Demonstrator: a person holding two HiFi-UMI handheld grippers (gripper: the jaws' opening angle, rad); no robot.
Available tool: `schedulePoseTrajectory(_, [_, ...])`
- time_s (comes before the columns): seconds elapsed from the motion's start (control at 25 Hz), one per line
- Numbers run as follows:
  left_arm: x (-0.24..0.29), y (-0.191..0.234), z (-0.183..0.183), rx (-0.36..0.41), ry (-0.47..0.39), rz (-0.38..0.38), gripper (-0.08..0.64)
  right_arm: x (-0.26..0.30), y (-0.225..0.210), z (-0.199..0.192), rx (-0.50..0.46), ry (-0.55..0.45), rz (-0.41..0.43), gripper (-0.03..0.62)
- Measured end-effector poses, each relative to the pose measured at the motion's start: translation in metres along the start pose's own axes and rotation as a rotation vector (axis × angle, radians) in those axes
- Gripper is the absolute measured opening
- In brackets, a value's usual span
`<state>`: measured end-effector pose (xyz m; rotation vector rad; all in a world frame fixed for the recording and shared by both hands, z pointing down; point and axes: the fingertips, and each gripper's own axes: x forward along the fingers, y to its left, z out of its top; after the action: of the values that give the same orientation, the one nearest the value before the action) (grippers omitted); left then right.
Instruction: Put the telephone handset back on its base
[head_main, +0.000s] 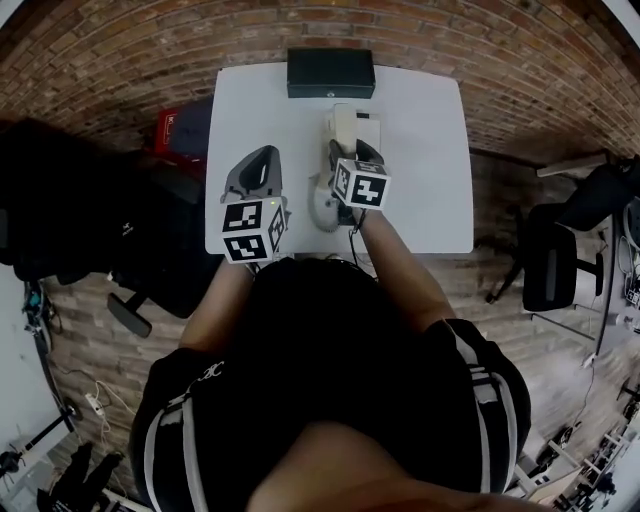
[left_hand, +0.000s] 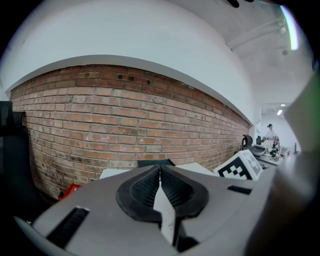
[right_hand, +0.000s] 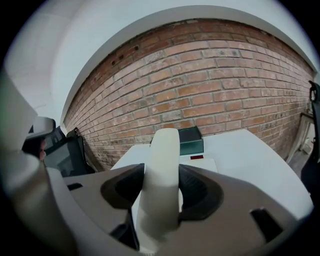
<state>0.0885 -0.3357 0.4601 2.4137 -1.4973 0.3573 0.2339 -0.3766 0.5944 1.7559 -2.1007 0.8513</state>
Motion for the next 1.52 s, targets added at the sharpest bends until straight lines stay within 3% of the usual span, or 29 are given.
schedulePoseTrajectory(0.36, [-0.004,0.028,-0.001,-0.015,0.006,0.047,0.008,0.033,-0.002,-0.019,-0.031,0.081,-0.053,0.202])
schedulePoseTrajectory(0.88, [-0.005,0.039,-0.004,-0.016,0.030,0.052,0.008,0.065,-0.009,-0.050,-0.016,0.162,-0.116,0.202])
schedulePoseTrajectory(1.28, [-0.007,0.044,-0.007,-0.027,0.031,0.055,0.008,0.073,-0.010,-0.058,-0.005,0.169,-0.115,0.202])
schedulePoseTrajectory(1.52, [-0.010,0.045,-0.004,-0.026,0.020,0.037,0.008,0.073,-0.005,-0.055,-0.022,0.185,-0.164,0.202])
